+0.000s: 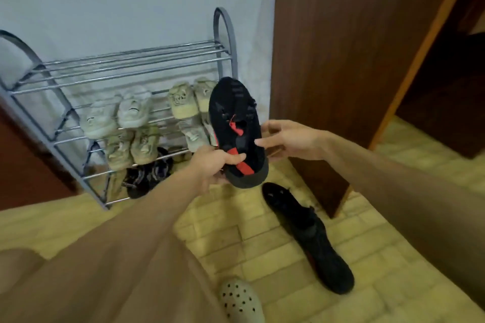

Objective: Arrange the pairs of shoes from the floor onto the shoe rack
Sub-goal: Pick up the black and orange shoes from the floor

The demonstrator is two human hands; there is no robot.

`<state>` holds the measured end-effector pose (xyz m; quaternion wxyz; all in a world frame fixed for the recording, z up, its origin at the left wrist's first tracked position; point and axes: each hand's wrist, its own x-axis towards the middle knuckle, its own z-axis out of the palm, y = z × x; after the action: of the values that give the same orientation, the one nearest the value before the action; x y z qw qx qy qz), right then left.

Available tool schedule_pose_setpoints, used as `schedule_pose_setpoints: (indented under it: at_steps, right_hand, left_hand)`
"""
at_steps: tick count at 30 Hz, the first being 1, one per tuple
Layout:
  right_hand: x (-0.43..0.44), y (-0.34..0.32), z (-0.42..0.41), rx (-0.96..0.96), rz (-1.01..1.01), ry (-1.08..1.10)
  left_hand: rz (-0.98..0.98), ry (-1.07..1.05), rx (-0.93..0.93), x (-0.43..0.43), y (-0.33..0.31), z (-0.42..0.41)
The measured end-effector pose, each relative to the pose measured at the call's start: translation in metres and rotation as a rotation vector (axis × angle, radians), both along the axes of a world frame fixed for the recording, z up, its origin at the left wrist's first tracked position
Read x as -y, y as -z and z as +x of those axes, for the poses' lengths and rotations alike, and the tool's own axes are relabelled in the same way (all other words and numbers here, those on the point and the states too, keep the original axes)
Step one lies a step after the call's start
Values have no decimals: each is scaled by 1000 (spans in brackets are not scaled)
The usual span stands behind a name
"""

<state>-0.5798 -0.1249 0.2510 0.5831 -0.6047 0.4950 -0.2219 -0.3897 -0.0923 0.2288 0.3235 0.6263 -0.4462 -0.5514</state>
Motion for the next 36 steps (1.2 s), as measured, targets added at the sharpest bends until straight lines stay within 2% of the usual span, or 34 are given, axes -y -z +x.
schedule_pose_setpoints:
  at_steps: [6,10,12,15,20,23,27,32,36]
  right_hand:
    - [6,61,-64,-192,224,2]
    - [4,125,-101,-157,239,294]
    - [-11,167,-119,-308,270,393]
    - [-41,227,-143,-575,431,380]
    - [-90,296,-154,-725,497,491]
    - [-112,330,-145,-719,537,577]
    - [-109,341,-138,-646,548,752]
    - [-122,354,-132,-788,556,698]
    - [-134,356,-125,-848,580,696]
  left_hand:
    - [202,9,-42,-5,72,-77]
    - [280,3,8,-3,126,-81]
    - [335,3,34,-9,152,-76]
    - [380,8,53,-20,175,-76]
    - [439,52,13,-26,188,-77]
    - [415,70,70,-24,197,-70]
    - [378,37,91,-22,203,-64]
    - [427,25,70,-29,205,-54]
    - [366,-18,138,-32,209,-41]
